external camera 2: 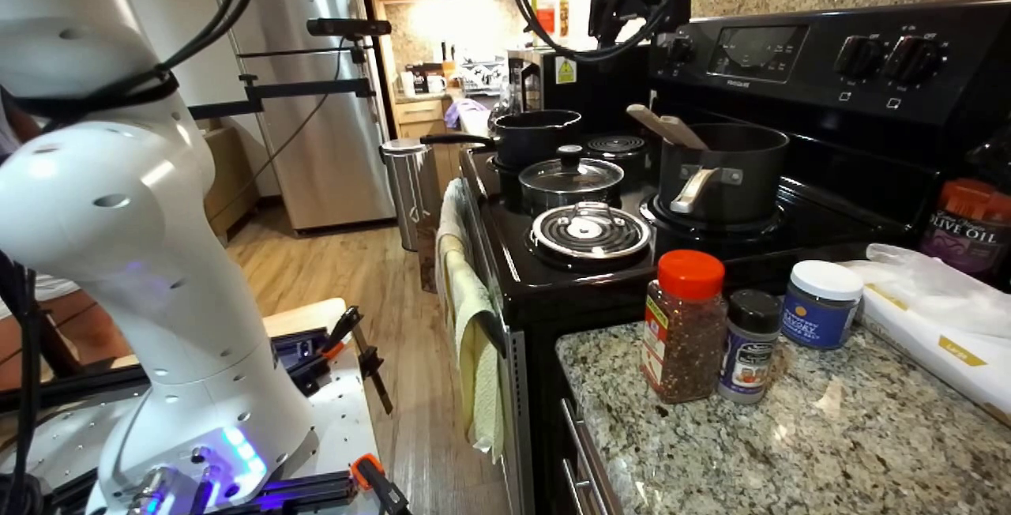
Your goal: Pick the cooking stick and put it on the bottle on the counter
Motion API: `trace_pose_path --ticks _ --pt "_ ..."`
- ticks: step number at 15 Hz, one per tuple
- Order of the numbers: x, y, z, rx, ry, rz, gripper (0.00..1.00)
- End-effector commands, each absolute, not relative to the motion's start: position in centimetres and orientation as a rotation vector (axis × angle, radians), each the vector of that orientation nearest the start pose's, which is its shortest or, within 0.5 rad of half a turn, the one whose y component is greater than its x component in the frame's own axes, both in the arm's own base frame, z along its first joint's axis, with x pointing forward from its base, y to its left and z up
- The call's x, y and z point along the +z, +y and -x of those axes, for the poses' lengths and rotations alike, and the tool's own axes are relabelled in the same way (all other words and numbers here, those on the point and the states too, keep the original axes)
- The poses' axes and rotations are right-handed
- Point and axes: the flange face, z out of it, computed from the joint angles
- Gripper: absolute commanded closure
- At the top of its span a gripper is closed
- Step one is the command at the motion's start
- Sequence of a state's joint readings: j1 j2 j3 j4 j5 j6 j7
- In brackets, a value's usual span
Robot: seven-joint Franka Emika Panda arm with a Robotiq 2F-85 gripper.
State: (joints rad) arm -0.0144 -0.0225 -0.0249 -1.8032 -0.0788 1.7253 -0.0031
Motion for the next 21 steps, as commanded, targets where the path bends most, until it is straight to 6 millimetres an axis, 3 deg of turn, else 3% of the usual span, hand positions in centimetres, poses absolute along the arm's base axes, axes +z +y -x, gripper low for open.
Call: trace_pose_path --ticks 1,5,11,18,19,21 --pt "52.5 -0.7 -57.4 0.173 -0.059 3.191 0.0" --pt "50.8 0.6 -59.4 0.225 -0.096 3.209 0.0" --pt "49.8 -0.7 -60.5 0.339 -0.02 3.218 0.0" --pt "46.9 -0.4 -62.0 0.428 -0.105 3.174 0.0" --pt "46.5 -0.4 -62.2 0.442 -0.11 3.18 0.25" --pt "46.0 -0.4 -62.5 0.454 -0.109 3.184 0.32"
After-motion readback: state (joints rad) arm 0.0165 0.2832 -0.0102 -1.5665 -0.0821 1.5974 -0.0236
